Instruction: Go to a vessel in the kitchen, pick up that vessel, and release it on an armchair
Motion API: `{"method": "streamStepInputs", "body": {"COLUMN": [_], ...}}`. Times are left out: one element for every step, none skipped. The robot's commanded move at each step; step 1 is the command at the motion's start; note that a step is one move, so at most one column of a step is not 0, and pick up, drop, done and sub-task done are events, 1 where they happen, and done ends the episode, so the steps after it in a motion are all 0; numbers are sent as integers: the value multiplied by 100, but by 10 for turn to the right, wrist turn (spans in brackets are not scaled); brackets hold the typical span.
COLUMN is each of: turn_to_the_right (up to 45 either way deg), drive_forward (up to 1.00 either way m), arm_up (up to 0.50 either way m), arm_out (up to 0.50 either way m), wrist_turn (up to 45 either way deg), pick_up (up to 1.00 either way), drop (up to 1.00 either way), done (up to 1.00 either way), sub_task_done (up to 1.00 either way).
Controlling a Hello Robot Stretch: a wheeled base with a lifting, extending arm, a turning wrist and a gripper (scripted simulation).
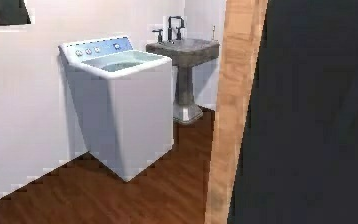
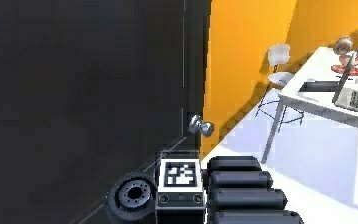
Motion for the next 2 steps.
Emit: {"method": "streamStepInputs", "body": {"turn_to_the_right": [-450,-30], "drive_forward": [0,0], "arm_up": [0,0], "arm_out": [0,0], "wrist_turn": [0,0], "pick_up": [0,0], "drop": [0,0], "done": [0,0], "sub_task_done": [0,0]}}
